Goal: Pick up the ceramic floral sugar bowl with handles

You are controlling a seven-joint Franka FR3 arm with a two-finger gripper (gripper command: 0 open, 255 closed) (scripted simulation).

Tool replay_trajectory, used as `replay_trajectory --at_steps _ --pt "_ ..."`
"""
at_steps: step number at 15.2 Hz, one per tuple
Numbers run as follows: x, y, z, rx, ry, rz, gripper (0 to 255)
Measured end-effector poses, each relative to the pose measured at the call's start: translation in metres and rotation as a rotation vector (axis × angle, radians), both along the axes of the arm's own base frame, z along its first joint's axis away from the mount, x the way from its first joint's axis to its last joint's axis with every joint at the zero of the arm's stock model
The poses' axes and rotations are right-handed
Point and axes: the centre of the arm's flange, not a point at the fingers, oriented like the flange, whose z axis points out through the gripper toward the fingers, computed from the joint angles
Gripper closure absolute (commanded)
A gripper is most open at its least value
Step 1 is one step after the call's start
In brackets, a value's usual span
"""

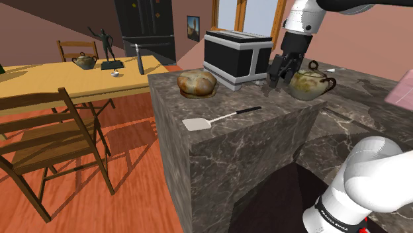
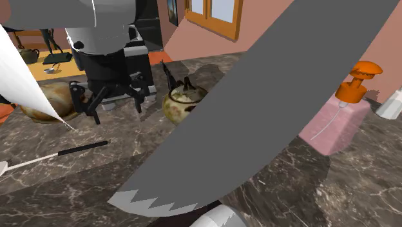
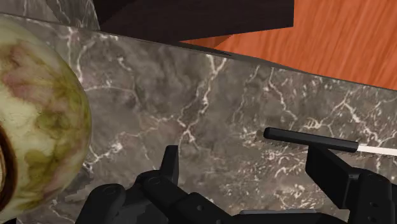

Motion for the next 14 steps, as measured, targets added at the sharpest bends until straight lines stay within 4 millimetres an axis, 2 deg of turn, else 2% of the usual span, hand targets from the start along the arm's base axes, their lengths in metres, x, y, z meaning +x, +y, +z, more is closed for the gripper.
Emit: replay_trajectory --at_steps 2,4,9,14 --pt "-0.002 -0.005 0.004 -0.001 0.0 0.001 0" --pt "-0.004 -0.023 0.01 -0.005 -0.002 0.005 0" --pt "-0.022 -0.081 0.041 -0.018 -0.005 0.017 0" --pt "-0.033 -0.135 0.063 -0.031 -0.008 0.03 0"
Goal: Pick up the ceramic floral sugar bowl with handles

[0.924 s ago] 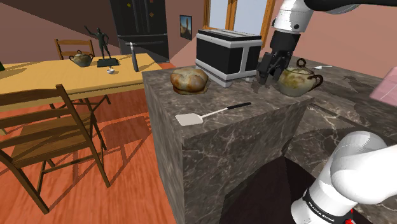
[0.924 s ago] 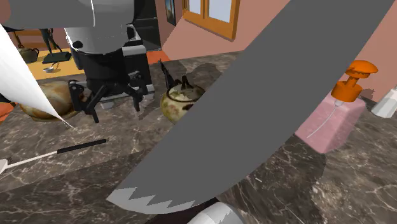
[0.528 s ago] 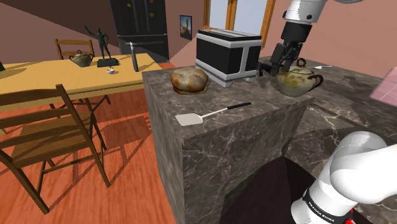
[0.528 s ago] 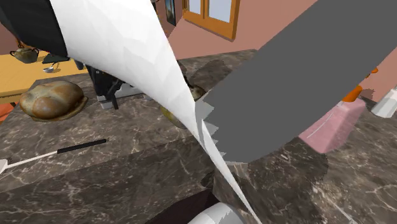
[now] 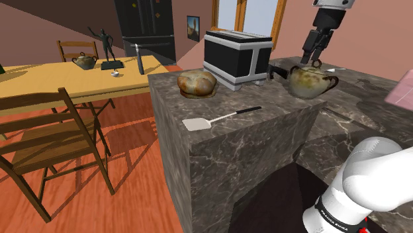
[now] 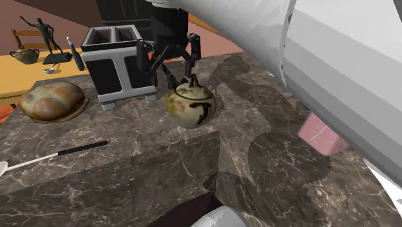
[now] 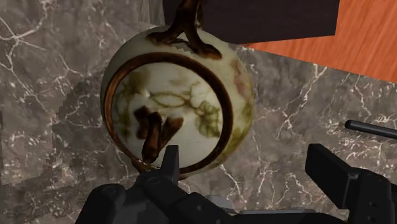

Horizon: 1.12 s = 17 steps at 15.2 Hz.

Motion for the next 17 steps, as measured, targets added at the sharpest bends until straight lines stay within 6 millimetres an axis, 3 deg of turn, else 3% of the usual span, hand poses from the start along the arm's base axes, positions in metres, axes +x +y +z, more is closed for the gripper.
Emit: replay_trajectory --at_steps 4,11,12,17 --pt "-0.009 -0.036 0.017 -0.009 -0.002 0.008 0" --pt "-0.009 -0.04 -0.013 -0.01 -0.001 0.009 0" --pt "-0.009 -0.04 -0.015 -0.01 -0.001 0.009 255" --pt "-0.009 -0.039 -0.017 -0.01 -0.003 0.01 255"
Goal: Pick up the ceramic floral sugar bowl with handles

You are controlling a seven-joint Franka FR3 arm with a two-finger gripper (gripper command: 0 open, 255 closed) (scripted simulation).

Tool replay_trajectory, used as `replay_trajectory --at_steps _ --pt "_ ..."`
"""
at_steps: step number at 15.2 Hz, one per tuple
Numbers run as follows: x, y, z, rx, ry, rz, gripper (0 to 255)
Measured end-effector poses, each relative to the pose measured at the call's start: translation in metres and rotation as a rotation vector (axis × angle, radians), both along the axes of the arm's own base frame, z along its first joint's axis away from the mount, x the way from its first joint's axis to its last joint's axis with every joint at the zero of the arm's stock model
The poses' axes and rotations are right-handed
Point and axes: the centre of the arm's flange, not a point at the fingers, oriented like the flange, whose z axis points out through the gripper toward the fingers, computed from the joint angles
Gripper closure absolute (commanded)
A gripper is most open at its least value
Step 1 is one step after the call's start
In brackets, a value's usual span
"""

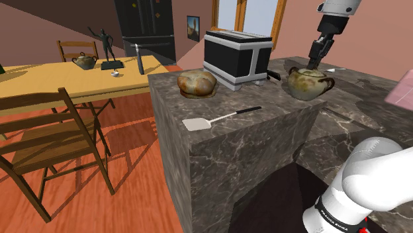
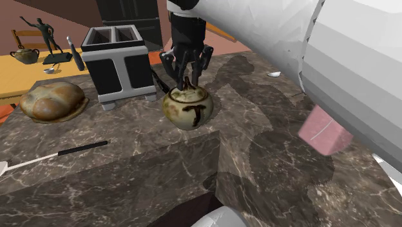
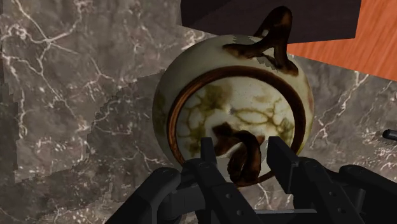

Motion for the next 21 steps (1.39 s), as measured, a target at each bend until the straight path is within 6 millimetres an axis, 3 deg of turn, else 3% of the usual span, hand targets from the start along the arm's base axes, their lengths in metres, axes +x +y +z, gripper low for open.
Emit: replay_trajectory --at_steps 6,21 --pt "0.0 0.0 0.002 0.0 0.001 0.0 255" --pt "0.0 -0.001 0.076 0.001 0.003 -0.001 255"
